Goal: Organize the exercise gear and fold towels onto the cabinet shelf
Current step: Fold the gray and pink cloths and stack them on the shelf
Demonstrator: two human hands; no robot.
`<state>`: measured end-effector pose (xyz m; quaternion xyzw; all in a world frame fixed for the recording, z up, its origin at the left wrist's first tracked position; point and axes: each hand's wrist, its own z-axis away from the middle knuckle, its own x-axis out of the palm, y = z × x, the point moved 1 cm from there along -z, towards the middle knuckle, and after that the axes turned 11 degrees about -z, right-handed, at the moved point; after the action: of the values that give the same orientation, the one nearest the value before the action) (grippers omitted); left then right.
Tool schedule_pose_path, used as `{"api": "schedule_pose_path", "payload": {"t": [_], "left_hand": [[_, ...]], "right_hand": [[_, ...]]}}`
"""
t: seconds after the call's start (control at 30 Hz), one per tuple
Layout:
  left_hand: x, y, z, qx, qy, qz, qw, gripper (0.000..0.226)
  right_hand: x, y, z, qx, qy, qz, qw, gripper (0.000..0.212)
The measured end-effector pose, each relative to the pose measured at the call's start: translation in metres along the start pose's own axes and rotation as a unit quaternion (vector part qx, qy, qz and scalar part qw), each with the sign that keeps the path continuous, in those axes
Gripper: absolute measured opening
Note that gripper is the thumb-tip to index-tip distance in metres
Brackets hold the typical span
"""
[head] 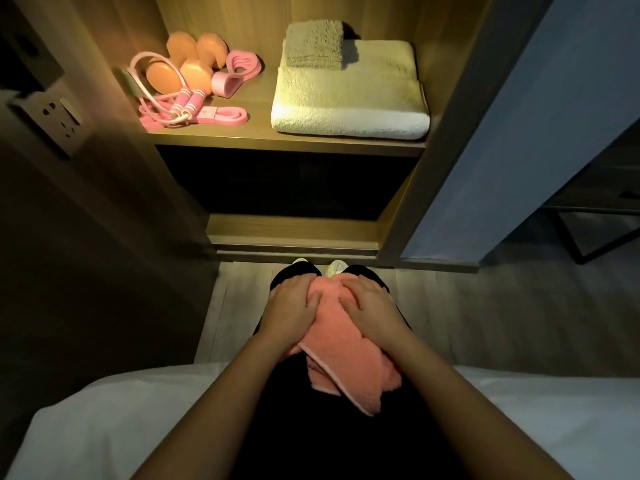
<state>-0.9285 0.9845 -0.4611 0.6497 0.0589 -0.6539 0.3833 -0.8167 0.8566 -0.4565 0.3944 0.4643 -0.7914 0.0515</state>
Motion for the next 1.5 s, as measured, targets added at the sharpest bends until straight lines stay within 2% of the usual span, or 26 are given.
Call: {"api": "schedule_pose_path", "payload": {"t": [0.13,0.23,0.33,0.4,0.53,0.63,0.7,0.8,0.9,1.0,1.07,1.13,1.2,1.23,1.3,1.37,1.5], "left_hand": [[-0.003,0.000,0.000,0.000,0.043,0.022,0.999,0.025],[-0.003,0.001,0.004,0.018,0.077,0.056,0.995,0.017],[-0.009,-0.002,0.010,0.048,0.084,0.146,0.984,0.031],[-0.014,-0.004,0.014,0.066,0.050,0.194,0.977,0.036],[-0.019,-0.009,0.019,0.088,-0.085,0.220,0.968,0.043],[-0.026,-0.015,0.019,0.099,-0.164,0.212,0.958,0.048],[-0.028,-0.020,0.016,0.114,-0.188,0.177,0.959,0.049],[-0.025,-0.023,0.009,0.103,-0.137,0.122,0.978,0.032],[-0.019,-0.018,0.003,0.055,-0.068,0.123,0.989,0.015],[-0.014,-0.012,-0.005,-0.017,-0.024,0.166,0.986,0.007],[-0.014,-0.009,-0.008,-0.086,0.014,0.237,0.968,0.011],[-0.017,-0.006,-0.008,-0.149,0.063,0.309,0.937,0.016],[-0.023,0.000,-0.005,-0.177,0.101,0.353,0.913,0.016],[-0.026,0.004,-0.002,-0.175,0.112,0.371,0.905,0.015],[-0.033,0.010,0.003,-0.151,0.112,0.403,0.896,0.011],[-0.040,0.011,0.008,-0.114,0.074,0.400,0.906,0.009],[-0.047,0.004,0.013,-0.033,-0.043,0.342,0.938,0.032]], "right_hand": [[-0.002,-0.002,-0.003,-0.002,0.057,-0.015,0.998,0.031],[-0.003,0.000,-0.003,0.017,0.103,-0.065,0.992,0.024],[-0.004,0.005,-0.008,0.075,0.129,-0.108,0.983,0.022],[-0.005,0.008,-0.014,0.113,0.139,-0.126,0.976,0.023],[-0.008,0.012,-0.025,0.154,0.145,-0.156,0.965,0.026],[-0.009,0.013,-0.027,0.162,0.138,-0.163,0.963,0.028],[-0.009,0.013,-0.025,0.160,0.137,-0.181,0.961,0.030],[-0.013,0.009,-0.019,0.143,0.138,-0.212,0.957,0.026],[-0.020,0.000,-0.009,0.106,0.127,-0.265,0.950,0.014],[-0.023,-0.013,0.005,0.059,0.125,-0.253,0.957,0.025],[-0.026,-0.026,0.014,0.031,0.105,-0.220,0.969,0.034],[-0.027,-0.037,0.019,0.017,0.042,-0.155,0.987,0.056],[-0.023,-0.044,0.019,0.021,-0.042,-0.056,0.997,0.080],[-0.018,-0.046,0.019,0.023,-0.063,-0.014,0.998,0.080],[-0.013,-0.048,0.017,0.022,-0.035,0.011,0.999,0.051],[-0.016,-0.046,0.013,0.033,0.014,-0.030,0.999,0.026],[-0.031,-0.040,0.009,0.076,0.065,-0.194,0.976,0.022]]}}
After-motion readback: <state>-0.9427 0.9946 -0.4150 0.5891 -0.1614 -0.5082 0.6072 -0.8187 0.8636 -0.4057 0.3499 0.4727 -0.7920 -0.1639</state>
